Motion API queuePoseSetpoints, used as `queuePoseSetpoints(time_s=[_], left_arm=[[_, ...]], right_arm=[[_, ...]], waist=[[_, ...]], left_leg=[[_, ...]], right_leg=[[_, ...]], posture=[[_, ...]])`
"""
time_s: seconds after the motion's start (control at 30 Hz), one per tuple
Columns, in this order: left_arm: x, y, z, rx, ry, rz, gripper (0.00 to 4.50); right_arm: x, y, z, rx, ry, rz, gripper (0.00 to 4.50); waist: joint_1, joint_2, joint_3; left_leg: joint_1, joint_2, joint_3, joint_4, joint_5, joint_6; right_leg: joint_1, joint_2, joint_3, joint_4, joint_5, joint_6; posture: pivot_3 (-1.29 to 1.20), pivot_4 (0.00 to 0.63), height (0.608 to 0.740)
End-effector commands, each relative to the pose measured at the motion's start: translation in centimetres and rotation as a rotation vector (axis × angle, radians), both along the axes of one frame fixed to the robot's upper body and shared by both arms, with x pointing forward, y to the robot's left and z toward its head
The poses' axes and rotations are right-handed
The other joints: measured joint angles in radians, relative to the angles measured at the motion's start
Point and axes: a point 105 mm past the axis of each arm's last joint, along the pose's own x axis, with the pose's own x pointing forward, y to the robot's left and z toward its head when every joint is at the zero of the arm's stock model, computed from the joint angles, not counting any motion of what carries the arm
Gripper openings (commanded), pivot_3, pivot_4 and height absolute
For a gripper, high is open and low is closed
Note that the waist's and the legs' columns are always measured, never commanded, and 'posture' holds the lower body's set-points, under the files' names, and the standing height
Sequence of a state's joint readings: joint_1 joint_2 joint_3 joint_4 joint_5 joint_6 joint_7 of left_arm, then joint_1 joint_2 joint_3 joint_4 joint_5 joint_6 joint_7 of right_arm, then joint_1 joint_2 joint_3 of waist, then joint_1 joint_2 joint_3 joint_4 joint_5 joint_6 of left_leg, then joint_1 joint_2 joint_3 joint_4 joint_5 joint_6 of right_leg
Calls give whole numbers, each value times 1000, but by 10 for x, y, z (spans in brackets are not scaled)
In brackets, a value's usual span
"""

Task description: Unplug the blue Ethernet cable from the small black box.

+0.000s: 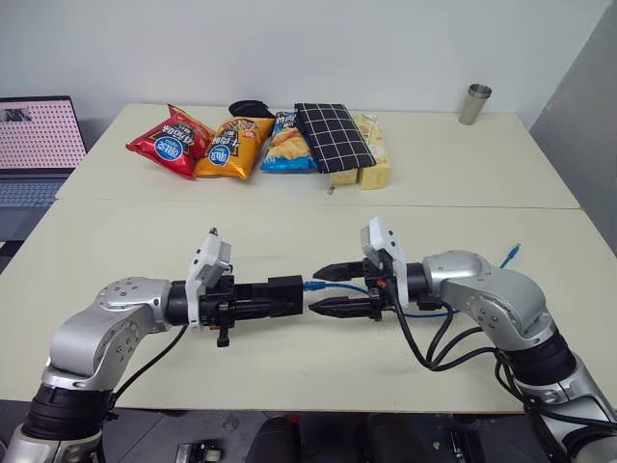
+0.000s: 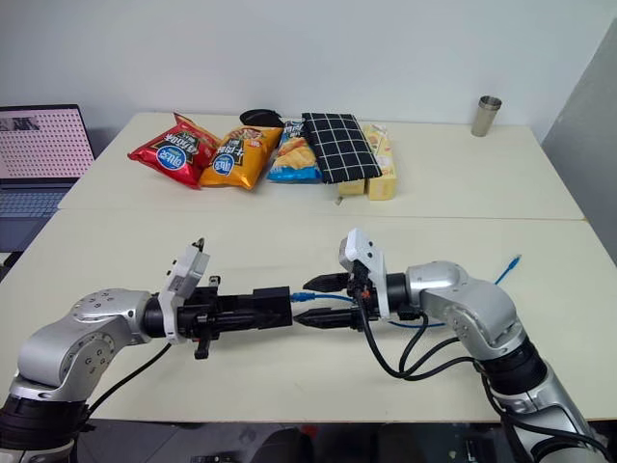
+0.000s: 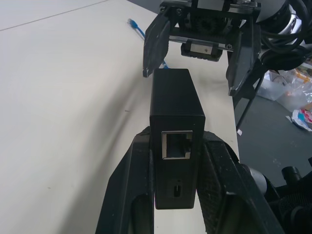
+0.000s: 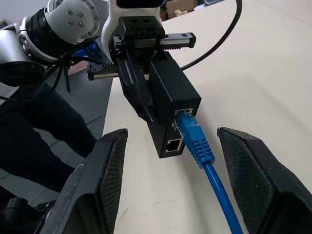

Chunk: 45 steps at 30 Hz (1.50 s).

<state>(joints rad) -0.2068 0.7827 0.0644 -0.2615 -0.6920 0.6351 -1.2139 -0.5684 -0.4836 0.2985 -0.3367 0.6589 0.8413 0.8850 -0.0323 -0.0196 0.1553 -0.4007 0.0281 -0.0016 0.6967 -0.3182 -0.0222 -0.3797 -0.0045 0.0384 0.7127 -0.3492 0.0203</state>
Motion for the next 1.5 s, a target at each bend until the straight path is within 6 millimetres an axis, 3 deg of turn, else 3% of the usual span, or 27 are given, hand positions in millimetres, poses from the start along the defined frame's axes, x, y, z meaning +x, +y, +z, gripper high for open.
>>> queuePoseSetpoints(time_s=[0.03,0.33,0.8,1.07,1.5], left_arm=[[-3,-4,8,9,-52,-39,783],[-4,-5,7,14,-59,-45,783],[-11,-8,3,40,-67,-91,783],[-21,-10,-9,96,-81,-159,783],[-15,-4,-9,82,-80,-114,783]], right_arm=[[2,2,10,33,-6,4,3110],[3,6,6,23,5,23,3110],[2,7,1,-19,-21,55,53],[1,4,1,-42,-4,91,25],[2,-7,-8,-87,16,83,25]], waist=[[0,0,0],[0,0,0],[0,0,0],[0,0,0],[0,0,0]], left_leg=[[0,0,0,0,0,0],[0,0,0,0,0,0],[0,0,0,0,0,0],[0,0,0,0,0,0],[0,0,0,0,0,1]], right_leg=[[0,0,0,0,0,0],[0,0,0,0,0,0],[0,0,0,0,0,0],[0,0,0,-1,0,0],[0,0,0,-1,0,0]], posture=[[0,150,740],[0,150,740],[0,150,740],[0,150,740],[0,150,740]])
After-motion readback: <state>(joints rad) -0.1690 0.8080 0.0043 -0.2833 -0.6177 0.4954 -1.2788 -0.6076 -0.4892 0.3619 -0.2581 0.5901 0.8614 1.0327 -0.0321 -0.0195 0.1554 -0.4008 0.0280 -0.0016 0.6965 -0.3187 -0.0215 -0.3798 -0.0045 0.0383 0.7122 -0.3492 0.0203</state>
